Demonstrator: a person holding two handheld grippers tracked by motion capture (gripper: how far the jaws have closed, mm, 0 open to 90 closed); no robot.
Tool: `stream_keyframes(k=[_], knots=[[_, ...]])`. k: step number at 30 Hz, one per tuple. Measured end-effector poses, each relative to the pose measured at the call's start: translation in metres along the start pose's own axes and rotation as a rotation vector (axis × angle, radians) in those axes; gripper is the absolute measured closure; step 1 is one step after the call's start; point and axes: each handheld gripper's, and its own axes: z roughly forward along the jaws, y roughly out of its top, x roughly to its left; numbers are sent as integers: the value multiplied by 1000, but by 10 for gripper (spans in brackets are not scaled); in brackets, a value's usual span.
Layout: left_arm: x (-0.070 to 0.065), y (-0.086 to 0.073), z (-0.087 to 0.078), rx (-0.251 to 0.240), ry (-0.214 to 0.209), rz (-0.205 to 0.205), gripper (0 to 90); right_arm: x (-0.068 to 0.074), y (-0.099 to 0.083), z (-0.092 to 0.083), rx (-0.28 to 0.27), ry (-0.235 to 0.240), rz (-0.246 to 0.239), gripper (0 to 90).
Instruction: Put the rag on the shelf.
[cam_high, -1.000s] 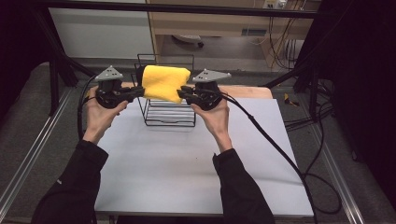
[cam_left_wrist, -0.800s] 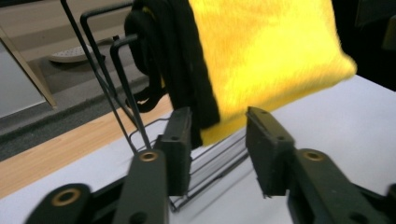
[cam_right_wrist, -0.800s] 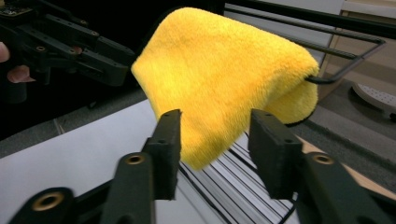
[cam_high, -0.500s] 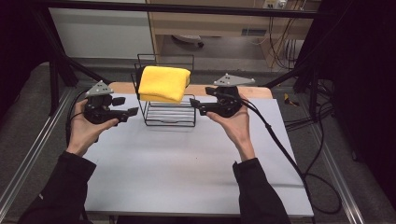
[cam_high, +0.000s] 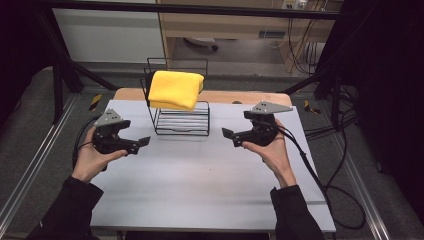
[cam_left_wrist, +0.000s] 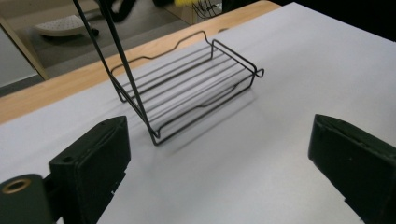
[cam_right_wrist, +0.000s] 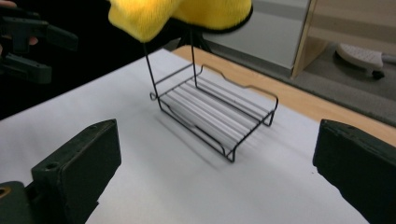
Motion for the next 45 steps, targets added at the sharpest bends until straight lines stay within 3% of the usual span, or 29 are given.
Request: stream_keyframes(k=[6,15,26,30,33,37,45], knots=[[-6,-27,8,8,-10,-15,40,-6,-32,-6,42,-4,-5,7],[-18,-62,24,50,-50,-7,40,-21,-87,-12,98,16,56,7],[-18,-96,24,79,-68,-20,41,-37,-143,-31,140,24,109,7],[-17,-106,23,88,-72,-21,42,-43,-156,-37,175,23,119,8],[-18,-111,21,89,-81,-13,43,-45,-164,-42,174,27,144,8],[-19,-118,23,103,-84,5,43,-46,-173,-48,181,11,139,8],[-19,-122,23,114,-85,2,45,-47,-177,-53,174,4,142,8]])
